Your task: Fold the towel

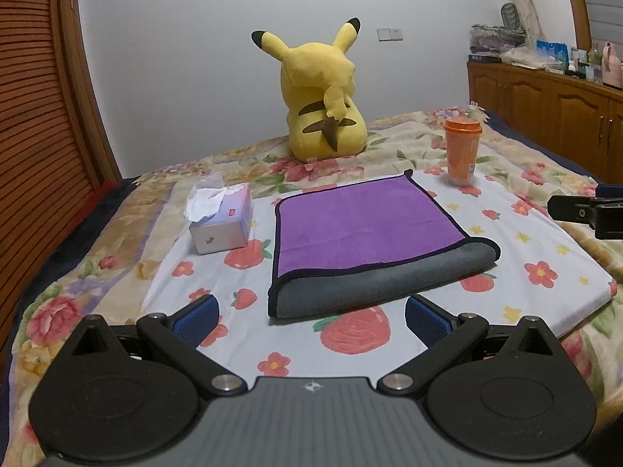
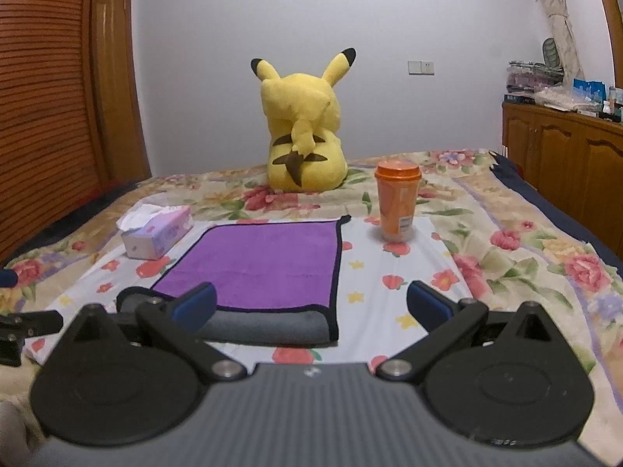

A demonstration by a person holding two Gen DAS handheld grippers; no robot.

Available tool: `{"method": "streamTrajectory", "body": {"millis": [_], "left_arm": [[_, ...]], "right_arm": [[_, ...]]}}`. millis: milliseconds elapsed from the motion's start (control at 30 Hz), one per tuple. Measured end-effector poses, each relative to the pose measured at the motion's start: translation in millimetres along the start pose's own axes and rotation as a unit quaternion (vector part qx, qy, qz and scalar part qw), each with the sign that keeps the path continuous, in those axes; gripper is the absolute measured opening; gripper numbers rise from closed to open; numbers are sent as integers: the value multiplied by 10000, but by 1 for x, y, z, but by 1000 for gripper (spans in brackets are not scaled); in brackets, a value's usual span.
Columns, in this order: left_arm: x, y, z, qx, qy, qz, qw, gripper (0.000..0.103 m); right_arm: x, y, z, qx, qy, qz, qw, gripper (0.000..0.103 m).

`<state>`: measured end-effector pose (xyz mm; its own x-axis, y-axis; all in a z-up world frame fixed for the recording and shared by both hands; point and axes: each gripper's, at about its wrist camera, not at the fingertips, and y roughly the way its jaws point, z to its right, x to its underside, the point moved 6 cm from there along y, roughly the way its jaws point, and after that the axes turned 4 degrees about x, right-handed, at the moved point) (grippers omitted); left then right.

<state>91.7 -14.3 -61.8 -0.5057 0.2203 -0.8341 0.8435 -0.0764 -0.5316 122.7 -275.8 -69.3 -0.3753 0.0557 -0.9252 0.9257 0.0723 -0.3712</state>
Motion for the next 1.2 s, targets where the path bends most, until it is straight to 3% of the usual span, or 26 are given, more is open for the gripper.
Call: {"method": "streamTrajectory", "body": {"millis": [1200], "left_arm": [[-17, 63, -23, 172, -368, -324, 9986, 103]], "right_arm": [[2, 46, -16, -127, -471, -284, 9984, 103]]}}
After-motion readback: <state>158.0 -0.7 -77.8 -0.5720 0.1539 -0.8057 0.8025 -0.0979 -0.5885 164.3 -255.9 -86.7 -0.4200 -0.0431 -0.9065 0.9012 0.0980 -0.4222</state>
